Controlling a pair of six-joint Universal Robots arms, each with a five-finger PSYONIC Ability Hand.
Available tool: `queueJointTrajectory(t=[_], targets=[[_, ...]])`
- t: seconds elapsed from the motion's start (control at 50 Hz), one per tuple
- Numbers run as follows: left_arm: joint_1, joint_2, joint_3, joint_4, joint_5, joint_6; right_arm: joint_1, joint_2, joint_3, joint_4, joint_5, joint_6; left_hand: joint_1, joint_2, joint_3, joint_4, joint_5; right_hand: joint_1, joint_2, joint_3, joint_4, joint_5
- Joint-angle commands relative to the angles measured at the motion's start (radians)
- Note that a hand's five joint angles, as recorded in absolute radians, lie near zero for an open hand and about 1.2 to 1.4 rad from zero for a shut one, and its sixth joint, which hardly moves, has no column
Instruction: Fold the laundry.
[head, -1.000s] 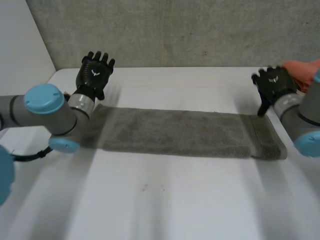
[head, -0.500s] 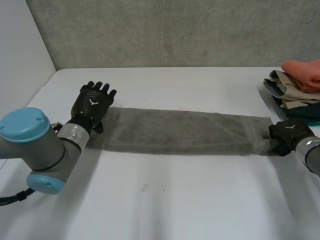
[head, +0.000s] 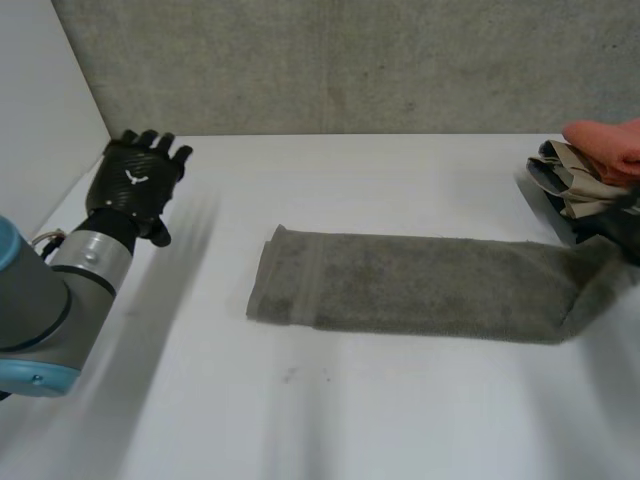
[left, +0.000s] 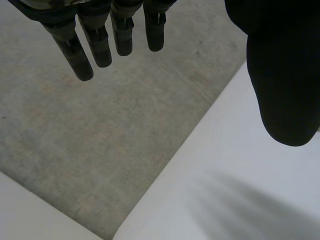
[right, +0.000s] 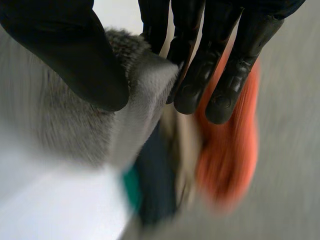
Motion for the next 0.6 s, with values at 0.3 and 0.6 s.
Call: queueJointTrajectory(t=[0.3,0.6], targets=[[0.023,0.050,-0.024,-0.046,0.003,-0.129,0.851,0.450,-0.400,-0.180,-0.201,0.056,-0.014,-0.013,-0.020,-0.016,-0.033,-0.637,-0.833,-0.847,-0.847,-0.822],[-0.232,-0.090,0.084,-0.039,0.003,-0.129,0.642,0.102,-0.075,-0.040,0.103,0.701,-0.014,-0.013,-0.020,-0.016,-0.033,-0.802,-0.998,-1.013,-1.012,-0.987]])
